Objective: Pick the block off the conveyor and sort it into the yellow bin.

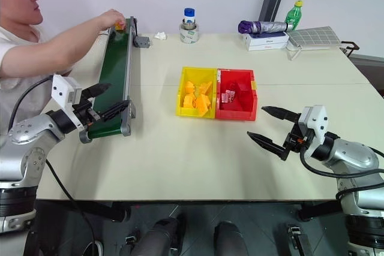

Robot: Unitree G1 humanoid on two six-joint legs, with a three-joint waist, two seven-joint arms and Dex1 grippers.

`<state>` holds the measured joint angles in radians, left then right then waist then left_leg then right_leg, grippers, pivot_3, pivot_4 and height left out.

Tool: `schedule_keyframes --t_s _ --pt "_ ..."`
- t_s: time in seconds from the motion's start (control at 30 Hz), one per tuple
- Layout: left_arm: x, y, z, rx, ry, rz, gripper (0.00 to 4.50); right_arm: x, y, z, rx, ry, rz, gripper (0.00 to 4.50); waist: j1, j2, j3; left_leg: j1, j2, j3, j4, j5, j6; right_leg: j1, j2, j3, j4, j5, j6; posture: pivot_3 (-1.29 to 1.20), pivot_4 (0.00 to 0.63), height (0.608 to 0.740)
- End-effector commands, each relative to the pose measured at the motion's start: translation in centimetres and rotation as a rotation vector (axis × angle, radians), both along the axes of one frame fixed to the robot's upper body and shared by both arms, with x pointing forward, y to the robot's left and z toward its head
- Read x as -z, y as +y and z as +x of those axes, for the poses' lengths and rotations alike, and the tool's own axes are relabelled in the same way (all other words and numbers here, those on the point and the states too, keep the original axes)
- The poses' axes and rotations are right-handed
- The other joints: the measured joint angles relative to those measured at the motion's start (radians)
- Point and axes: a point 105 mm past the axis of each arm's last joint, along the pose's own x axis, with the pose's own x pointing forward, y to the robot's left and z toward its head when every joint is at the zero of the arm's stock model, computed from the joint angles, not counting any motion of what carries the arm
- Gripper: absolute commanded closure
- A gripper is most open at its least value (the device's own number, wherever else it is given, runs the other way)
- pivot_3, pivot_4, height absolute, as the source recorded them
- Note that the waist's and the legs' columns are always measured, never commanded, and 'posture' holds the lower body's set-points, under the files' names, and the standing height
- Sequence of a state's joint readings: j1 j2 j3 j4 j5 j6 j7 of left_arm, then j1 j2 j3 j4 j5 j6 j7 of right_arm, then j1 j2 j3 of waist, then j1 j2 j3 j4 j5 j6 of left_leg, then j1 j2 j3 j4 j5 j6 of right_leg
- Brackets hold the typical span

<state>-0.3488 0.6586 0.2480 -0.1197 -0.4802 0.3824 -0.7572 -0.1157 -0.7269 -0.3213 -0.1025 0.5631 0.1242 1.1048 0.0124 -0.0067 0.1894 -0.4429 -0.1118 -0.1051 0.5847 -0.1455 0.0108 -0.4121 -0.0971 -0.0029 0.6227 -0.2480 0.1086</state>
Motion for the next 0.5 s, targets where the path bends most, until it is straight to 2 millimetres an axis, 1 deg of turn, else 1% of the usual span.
schedule_keyframes --t_s 0.03,0.13,0.5 --pt "-1.35 -0.34 -0.38 0.014 -0.065 -0.011 0.04 -1.15 -0.19 -0.05 0.001 -0.050 -0.012 0.00 0.000 0.000 0.000 0.000 0.000 0.000 0.000 0.000 0.000 0.000 0.000 0.000 0.000 0.000 0.000 0.00 0.150 0.740" --pt "-1.59 -0.29 -0.38 0.010 -0.067 -0.016 0.04 -1.16 -0.17 -0.04 0.001 -0.050 -0.012 0.00 0.000 0.000 0.000 0.000 0.000 0.000 0.002 0.000 0.000 0.000 0.000 0.000 0.002 0.000 0.000 0.00 0.150 0.740" --pt "-1.21 -0.14 -0.59 0.001 -0.056 -0.015 0.04 -1.15 -0.06 0.09 -0.004 -0.048 -0.012 0.00 0.000 0.000 0.000 0.000 0.000 0.000 0.006 0.000 0.000 0.000 0.000 0.000 0.006 0.000 0.000 0.00 0.150 0.740"
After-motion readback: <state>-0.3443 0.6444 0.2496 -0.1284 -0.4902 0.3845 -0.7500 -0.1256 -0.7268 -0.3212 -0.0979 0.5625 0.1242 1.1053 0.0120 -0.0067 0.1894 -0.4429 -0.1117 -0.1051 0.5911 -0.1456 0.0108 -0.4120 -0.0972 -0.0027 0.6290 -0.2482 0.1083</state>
